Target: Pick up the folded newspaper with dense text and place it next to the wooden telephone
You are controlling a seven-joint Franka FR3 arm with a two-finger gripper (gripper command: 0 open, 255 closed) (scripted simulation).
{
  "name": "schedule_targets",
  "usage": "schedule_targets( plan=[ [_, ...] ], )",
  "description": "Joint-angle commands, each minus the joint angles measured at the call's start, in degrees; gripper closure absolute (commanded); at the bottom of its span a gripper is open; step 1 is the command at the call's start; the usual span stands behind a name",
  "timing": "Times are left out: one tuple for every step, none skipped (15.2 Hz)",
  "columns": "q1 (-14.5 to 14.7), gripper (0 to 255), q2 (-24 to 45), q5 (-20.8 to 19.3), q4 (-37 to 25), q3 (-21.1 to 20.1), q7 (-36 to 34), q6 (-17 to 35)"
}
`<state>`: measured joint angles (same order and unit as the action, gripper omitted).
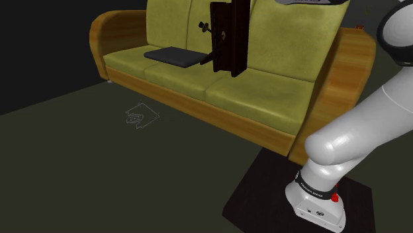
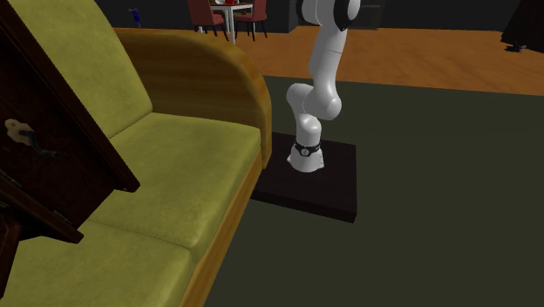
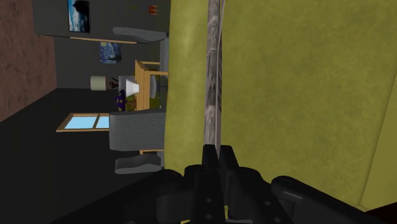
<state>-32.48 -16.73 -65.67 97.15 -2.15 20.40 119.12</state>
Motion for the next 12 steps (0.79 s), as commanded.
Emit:
schedule_targets(
  plan=[
    [-0.09, 255, -0.65, -0.64, 1.98, -0.06, -1.40, 0.59],
    [-0.14, 255, -0.94, -0.95, 2.93, -0.06, -2.07, 0.91],
    [-0.20, 255, -1.23, -1.27, 3.88, -0.05, -2.74, 1.23],
    [-0.27, 255, -1.50, -1.59, 4.80, -0.05, -3.41, 1.55],
    [-0.33, 255, -1.76, -1.92, 5.71, -0.05, -4.08, 1.85],
    [-0.39, 255, -2.01, -2.25, 6.61, -0.05, -4.75, 2.16],
    [-0.46, 255, -2.25, -2.59, 7.49, -0.05, -5.42, 2.46],
    [-0.52, 255, -2.48, -2.93, 8.36, -0.06, -6.09, 2.75],
    [-0.59, 255, -2.69, -3.27, 9.21, -0.07, -6.77, 3.04],
    [-0.66, 255, -2.90, -3.62, 10.05, -0.08, -7.45, 3.32],
    [-0.73, 255, -3.09, -3.97, 10.88, -0.09, -8.12, 3.60],
    [-0.80, 255, -3.28, -4.33, 11.69, -0.10, -8.80, 3.88]
  ],
)
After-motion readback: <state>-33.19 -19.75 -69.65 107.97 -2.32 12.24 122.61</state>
